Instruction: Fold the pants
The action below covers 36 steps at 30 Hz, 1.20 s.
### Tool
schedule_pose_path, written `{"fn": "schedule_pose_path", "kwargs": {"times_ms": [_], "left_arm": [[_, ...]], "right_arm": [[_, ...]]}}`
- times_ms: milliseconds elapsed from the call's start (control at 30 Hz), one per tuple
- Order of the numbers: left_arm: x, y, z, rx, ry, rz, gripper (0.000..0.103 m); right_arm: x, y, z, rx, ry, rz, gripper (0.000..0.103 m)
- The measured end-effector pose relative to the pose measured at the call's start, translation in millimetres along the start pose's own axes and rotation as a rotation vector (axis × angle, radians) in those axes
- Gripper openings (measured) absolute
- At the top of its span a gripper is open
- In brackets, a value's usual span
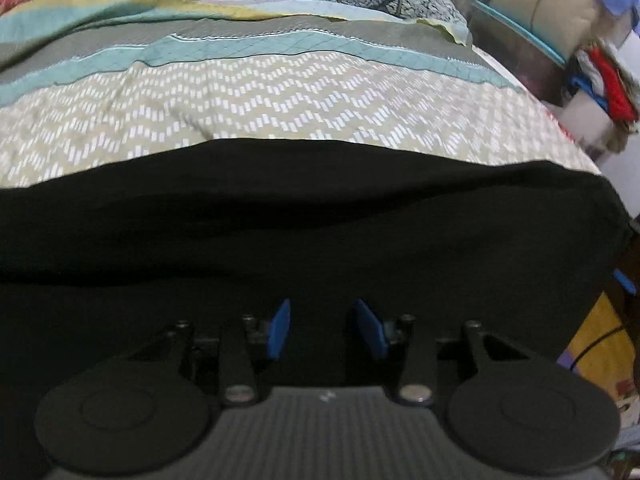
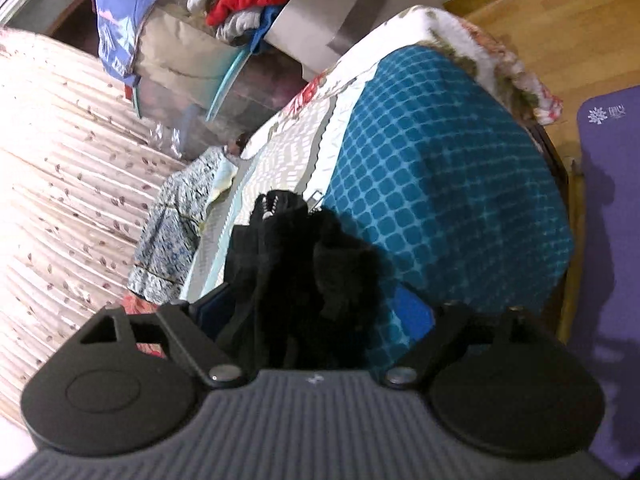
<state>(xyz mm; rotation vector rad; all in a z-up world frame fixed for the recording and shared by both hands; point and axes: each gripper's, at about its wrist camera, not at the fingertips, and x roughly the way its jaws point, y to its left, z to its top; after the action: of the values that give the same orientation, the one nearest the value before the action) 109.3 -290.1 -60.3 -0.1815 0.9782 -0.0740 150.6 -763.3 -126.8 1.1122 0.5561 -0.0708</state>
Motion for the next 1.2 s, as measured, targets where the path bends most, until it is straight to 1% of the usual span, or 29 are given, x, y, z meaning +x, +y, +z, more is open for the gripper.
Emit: {"fn": "schedule_pose_path", "kwargs": {"times_ms": [33,67,100,133,167,200,267,400,500,533,633,700,800,833,867,900,967,1033,1133,1200], "left_arm": [[1,1,2,0.000,0.006,0.001,0.038],[1,2,2,-0.004,0.011,-0.002,0.038],[0,2,3,-0.012,0.012,-0.006,0.038],[-1,3,4,-0.023,0.013,-0.009,0.038],[-3,4,5,-0.030,0.012,-0.012,0.038],[-6,4,6,-0.039,0.009,-0.014,0.039],[-14,8,6,-0.066,0.000,-0.023,0.041],[-29,24,7,-0.139,-0.038,-0.053,0.042],[-38,38,4,-0.194,-0.065,-0.068,0.043],[-42,42,2,-0.213,-0.073,-0.077,0.043],[-51,54,-6,-0.242,-0.083,-0.095,0.044],[-56,61,-12,-0.254,-0.084,-0.101,0.044],[-61,74,-22,-0.282,-0.077,-0.106,0.047],[-61,78,-24,-0.293,-0.071,-0.108,0.047],[-61,81,-25,-0.305,-0.066,-0.115,0.047],[-61,84,-26,-0.312,-0.066,-0.122,0.047],[-64,83,-24,-0.305,-0.077,-0.138,0.047],[-67,79,-20,-0.283,-0.093,-0.169,0.050],[-70,66,-10,-0.237,-0.118,-0.203,0.052],[-68,58,-5,-0.223,-0.125,-0.226,0.052]], "right_arm": [[4,1,0,-0.013,0.009,-0.009,0.084],[7,3,1,-0.032,0.017,-0.014,0.064],[8,6,0,-0.052,0.012,-0.026,0.056],[8,10,0,-0.085,0.005,-0.061,0.047],[6,14,-1,-0.117,-0.001,-0.070,0.030],[2,18,-2,-0.140,-0.005,-0.057,0.023],[-9,31,-5,-0.183,-0.012,-0.025,0.016],[-34,82,-20,-0.407,-0.034,0.037,0.016],[-45,127,-48,-0.607,0.004,0.109,0.015],[-45,143,-63,-0.681,0.034,0.133,0.015],[-42,173,-109,-0.862,0.136,0.191,0.014],[-38,183,-142,-0.974,0.199,0.219,0.014],[-35,191,-193,-1.140,0.316,0.268,0.014],[-33,192,-214,-1.228,0.365,0.270,0.016],[-29,194,-229,-1.298,0.394,0.252,0.019],[-26,193,-245,-1.374,0.410,0.214,0.023],[-26,192,-256,-1.430,0.428,0.180,0.044],[-40,193,-248,-1.403,0.403,0.199,0.053],[-55,191,-225,-1.329,0.355,0.222,0.055],[-60,188,-208,-1.276,0.329,0.213,0.055]]}}
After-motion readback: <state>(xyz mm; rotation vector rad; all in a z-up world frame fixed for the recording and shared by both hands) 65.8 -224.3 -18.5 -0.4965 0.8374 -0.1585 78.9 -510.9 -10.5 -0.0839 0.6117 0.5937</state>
